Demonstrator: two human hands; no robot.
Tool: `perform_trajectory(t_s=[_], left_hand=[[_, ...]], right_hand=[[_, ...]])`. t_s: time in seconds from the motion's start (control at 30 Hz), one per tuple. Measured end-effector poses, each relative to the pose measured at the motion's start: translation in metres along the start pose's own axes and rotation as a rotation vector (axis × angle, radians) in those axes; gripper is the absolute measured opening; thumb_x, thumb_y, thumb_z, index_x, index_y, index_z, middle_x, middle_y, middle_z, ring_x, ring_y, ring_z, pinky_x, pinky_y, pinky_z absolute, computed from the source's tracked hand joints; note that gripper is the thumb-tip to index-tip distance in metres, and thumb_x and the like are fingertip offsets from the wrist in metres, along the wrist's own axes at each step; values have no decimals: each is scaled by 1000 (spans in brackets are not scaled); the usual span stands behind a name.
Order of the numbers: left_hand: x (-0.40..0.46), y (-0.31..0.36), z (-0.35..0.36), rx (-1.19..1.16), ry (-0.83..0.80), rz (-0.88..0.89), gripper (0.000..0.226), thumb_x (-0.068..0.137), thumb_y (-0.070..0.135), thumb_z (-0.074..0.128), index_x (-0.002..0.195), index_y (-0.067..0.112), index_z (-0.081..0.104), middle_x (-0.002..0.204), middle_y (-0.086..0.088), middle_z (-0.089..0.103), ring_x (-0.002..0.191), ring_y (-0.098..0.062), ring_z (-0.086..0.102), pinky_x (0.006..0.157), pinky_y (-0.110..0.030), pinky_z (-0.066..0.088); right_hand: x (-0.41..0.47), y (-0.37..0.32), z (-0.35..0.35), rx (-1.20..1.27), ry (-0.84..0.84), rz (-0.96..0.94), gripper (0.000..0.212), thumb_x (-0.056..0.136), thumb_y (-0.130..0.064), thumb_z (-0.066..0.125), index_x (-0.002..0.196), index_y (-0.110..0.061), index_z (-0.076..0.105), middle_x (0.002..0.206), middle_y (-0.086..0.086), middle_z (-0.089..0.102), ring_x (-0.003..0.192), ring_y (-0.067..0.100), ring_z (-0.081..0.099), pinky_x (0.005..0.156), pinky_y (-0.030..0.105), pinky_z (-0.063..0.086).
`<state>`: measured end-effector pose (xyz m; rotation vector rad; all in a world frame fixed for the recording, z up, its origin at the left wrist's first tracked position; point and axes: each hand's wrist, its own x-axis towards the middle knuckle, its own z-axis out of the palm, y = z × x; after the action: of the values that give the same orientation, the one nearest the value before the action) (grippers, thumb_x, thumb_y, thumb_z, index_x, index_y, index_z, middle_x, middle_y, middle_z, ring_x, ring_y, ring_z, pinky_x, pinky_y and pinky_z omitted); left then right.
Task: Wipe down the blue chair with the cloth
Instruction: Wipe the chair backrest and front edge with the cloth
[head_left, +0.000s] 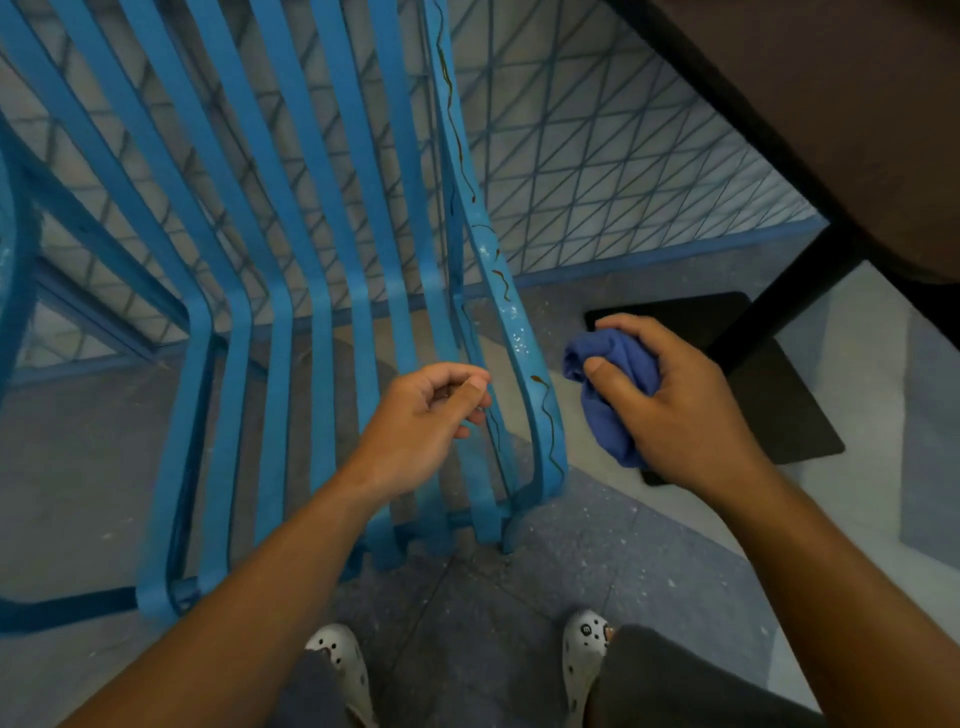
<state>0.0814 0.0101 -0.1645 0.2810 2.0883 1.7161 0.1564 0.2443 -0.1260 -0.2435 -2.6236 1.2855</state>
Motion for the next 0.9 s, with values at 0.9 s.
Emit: perform_trajectory(t_s=[0.9], left_hand=[[41,-2,20,-76,-6,-58,15,102,22,59,115,21,66,88,8,77,80,-9,73,72,-22,57]], right_hand=[[-11,4,44,-81,19,-100,30,88,-50,67,104,-24,69,99,-8,68,92,12,66,76,40,57]])
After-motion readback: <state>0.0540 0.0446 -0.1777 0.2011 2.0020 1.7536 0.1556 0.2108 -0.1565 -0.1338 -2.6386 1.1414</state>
